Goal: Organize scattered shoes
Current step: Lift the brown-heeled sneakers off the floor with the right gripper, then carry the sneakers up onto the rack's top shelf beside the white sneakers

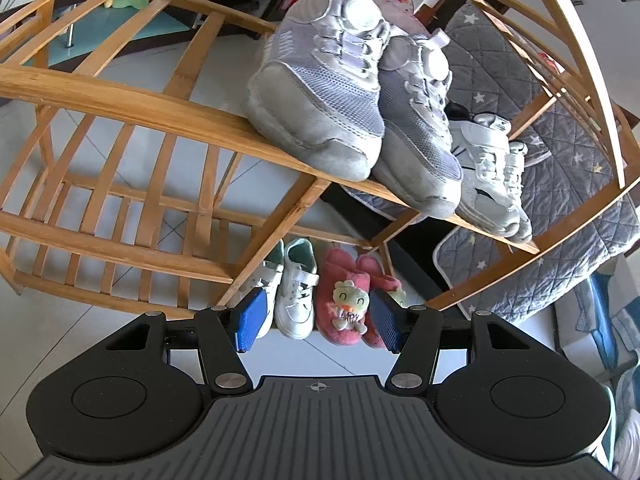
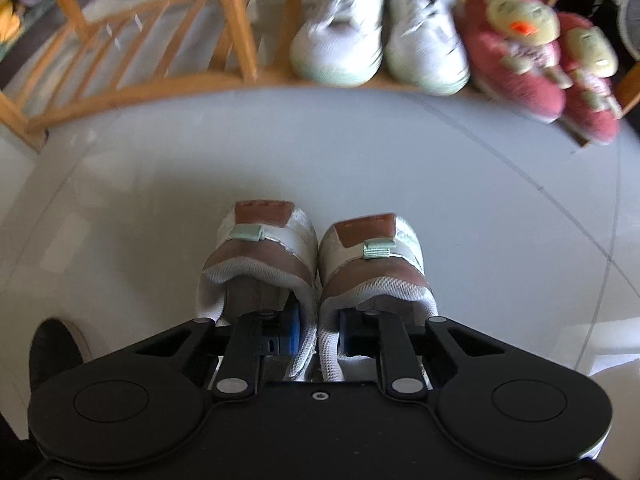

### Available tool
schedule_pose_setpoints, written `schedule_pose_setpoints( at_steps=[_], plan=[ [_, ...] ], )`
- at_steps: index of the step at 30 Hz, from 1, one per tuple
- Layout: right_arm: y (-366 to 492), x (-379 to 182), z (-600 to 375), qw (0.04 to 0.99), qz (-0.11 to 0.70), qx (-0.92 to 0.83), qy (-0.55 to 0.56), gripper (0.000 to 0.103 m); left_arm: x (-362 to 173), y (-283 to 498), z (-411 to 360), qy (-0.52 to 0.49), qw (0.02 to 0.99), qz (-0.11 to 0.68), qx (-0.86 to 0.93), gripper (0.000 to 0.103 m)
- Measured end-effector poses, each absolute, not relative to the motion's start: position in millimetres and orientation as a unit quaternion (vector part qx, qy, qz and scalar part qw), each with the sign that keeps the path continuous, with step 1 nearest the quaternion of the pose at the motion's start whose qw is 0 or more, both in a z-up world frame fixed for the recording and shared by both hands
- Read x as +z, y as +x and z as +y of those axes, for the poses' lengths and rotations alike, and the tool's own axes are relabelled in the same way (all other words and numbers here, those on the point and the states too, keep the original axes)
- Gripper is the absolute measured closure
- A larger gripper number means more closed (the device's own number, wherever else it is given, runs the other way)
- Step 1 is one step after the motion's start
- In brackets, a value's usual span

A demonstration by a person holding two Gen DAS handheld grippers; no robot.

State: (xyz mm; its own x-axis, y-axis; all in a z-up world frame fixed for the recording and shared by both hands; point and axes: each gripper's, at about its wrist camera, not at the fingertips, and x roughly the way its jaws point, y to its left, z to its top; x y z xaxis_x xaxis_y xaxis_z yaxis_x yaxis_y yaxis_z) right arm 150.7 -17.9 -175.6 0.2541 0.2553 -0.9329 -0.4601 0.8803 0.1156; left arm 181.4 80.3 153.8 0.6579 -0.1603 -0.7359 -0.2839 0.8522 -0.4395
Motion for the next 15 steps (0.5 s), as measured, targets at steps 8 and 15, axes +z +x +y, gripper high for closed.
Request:
schedule_pose_setpoints(
  at_steps=[8,15],
  plan=[
    [155,-120,-50,0.834,0.505,0.211,-0.067,0.083,155,180,83,-0.271,0.871,0.407,0.039,0.045],
    [171,-56,-80,0.852,0.479,0.204,-0.053,0.083,155,180,79,-0.266,0.873,0.408,0.036,0.045]
  ],
)
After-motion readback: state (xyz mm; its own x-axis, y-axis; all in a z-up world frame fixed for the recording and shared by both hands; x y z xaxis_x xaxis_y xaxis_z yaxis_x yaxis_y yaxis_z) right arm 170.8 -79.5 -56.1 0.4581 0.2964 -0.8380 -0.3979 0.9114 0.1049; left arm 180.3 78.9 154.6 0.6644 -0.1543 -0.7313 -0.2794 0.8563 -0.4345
